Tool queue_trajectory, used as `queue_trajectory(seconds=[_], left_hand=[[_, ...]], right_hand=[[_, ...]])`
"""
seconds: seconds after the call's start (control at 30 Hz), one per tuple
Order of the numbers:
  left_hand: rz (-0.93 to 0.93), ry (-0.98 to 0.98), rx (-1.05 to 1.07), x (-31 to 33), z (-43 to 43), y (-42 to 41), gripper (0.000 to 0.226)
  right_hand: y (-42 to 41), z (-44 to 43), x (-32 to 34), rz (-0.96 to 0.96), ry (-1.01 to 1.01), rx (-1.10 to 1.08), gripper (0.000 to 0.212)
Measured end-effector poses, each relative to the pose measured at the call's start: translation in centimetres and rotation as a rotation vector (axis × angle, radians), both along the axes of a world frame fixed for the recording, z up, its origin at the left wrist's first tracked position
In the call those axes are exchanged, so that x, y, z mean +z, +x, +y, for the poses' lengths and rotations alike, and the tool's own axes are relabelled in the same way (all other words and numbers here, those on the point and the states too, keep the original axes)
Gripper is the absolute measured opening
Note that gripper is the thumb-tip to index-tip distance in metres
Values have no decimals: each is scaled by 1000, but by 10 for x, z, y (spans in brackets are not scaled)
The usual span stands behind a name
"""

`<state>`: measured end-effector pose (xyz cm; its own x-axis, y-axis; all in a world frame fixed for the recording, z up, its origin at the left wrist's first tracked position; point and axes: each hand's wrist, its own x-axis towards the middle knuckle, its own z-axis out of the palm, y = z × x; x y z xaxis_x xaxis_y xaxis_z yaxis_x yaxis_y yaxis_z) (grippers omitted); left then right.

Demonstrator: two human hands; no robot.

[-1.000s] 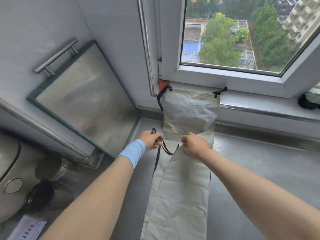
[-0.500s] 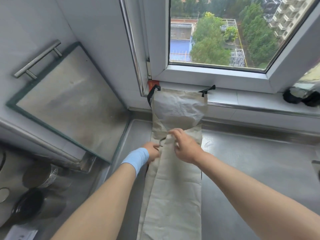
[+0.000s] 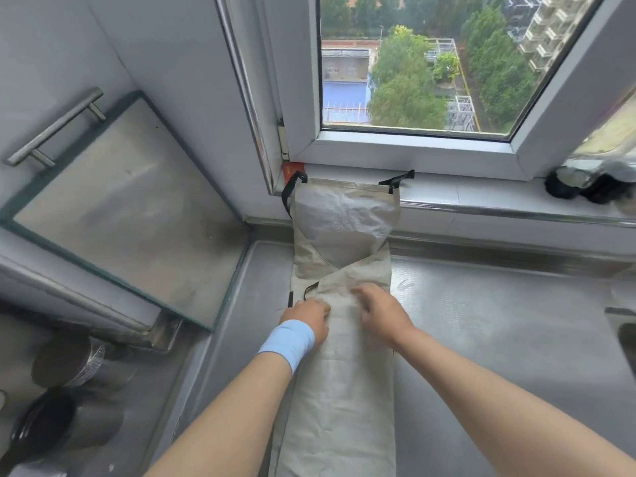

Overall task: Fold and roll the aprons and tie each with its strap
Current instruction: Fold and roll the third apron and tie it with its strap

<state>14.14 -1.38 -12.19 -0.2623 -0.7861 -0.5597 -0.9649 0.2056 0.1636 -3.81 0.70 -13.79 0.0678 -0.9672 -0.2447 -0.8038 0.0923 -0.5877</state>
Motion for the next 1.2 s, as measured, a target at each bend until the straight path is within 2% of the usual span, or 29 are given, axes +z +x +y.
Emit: queue_trajectory(seconds=[0.07,0.13,0.2,0.23,0.3,0.37,0.47,0.6,0.77,0.83,0.9,1.0,1.07,1.13,1.17,1.2], left_hand=[[40,-64,36,5,-15,-12,39],[116,-97,64,11,-26,-19,36],[212,-119,89,16,-37,-36,34],[250,-130,97,18,-42,-44,33],[291,-160,82,24,-48,-61,32],[309,-194,67,29,-54,-73,34],[371,-243,154,36,-72,-87,41],[402,-170,347,49,-94,-101,45],[306,-103,402,62,-105,-105,17],[380,-123,446,62,-109,-106,16],[545,-174,535,62,-112,-107,19],[841,-126,713,60,-107,-111,22],[934,-83,756,54,-102,-113,20],[942,-163,702,54,-95,-114,8],[903,-234,646,54,-91,-112,8],[851,-302,584,52,-84,-109,18]], right_hand=[[-18,-9,5,-45,-87,-326,42],[-31,-22,8,-102,17,-519,40],[-47,-36,7,-172,180,-597,46],[-52,-41,7,-214,239,-599,46],[-57,-47,6,-289,273,-572,31],[-57,-49,7,-355,248,-525,13],[-53,-52,8,-472,137,-450,5],[-48,-51,17,-537,12,-272,15],[-46,-47,24,-685,10,-326,13],[-49,-41,25,-730,57,-355,13],[-54,-31,22,-775,162,-366,27],[-59,-20,14,-750,257,-447,15],[-61,-19,11,-691,249,-495,9],[-66,-28,9,-550,163,-505,13],[-70,-33,10,-467,111,-522,14],[-75,-38,14,-396,60,-554,13]])
